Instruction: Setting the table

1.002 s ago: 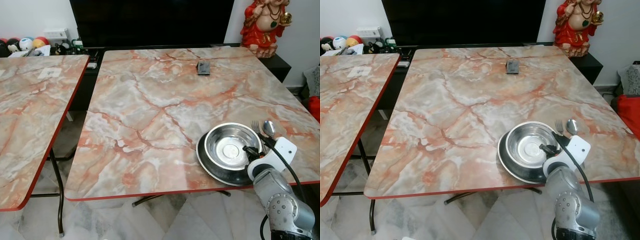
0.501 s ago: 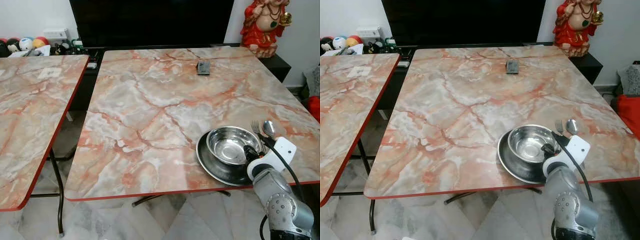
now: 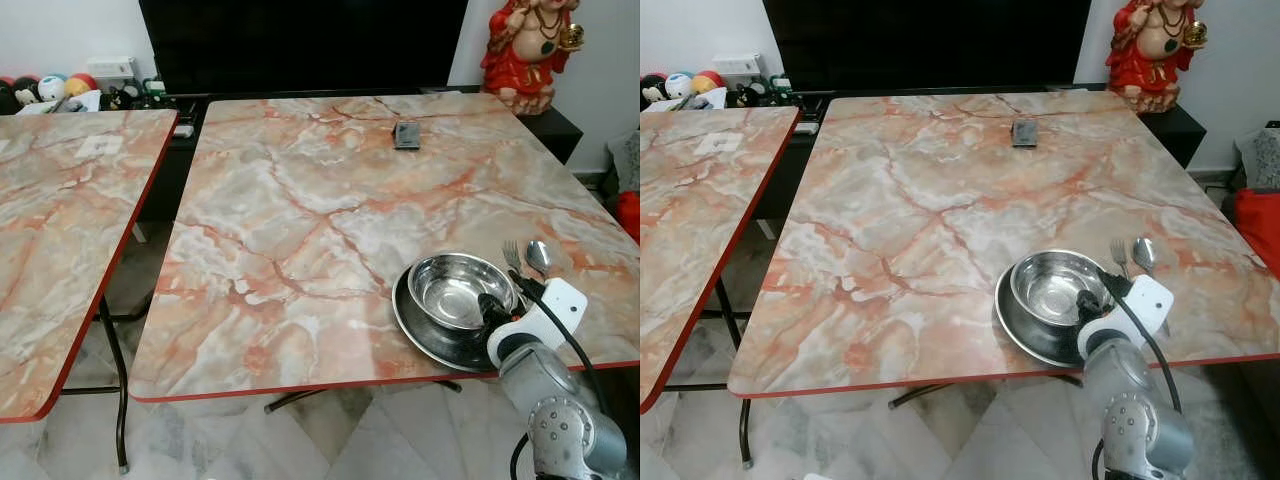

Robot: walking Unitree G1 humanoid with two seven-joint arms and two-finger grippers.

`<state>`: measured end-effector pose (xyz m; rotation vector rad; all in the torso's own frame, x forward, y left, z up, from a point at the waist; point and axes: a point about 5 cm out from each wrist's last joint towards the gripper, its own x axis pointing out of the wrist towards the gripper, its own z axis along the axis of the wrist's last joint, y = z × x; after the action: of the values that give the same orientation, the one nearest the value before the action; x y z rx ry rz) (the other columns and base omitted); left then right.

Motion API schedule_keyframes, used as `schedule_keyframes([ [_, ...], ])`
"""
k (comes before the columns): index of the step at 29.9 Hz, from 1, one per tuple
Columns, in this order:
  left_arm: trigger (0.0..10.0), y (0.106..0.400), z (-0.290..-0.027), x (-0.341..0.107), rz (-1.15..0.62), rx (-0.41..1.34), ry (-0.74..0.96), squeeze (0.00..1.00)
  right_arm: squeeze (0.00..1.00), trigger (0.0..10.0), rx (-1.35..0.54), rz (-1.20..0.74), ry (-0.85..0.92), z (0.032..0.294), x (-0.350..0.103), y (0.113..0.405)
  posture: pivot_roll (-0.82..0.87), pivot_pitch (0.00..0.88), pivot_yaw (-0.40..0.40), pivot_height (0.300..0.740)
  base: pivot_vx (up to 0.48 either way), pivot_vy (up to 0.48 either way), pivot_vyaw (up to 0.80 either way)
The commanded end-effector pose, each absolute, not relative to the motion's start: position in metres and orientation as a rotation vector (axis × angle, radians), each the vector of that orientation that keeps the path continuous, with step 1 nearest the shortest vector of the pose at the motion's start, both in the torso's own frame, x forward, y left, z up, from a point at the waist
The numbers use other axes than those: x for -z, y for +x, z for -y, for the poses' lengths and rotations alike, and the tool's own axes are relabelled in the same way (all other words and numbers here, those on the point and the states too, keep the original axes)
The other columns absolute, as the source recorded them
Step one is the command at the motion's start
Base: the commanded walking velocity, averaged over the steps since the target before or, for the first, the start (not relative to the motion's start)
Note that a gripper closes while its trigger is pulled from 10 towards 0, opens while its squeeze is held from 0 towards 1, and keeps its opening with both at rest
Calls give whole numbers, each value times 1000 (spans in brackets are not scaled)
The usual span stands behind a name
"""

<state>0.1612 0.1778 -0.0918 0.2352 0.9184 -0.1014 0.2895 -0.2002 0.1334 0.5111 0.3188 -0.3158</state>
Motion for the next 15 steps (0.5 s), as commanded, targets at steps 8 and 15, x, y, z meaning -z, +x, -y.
schedule_keyframes([
  [8,10000,148,-180,98,-977,112,239,0,0,10000,383,-310,461,205,-143,274,-24,114,8,740,0,0,0],
  [15,10000,149,-180,97,-976,113,241,0,0,10000,434,-306,414,206,-148,262,-31,114,9,740,0,0,0],
])
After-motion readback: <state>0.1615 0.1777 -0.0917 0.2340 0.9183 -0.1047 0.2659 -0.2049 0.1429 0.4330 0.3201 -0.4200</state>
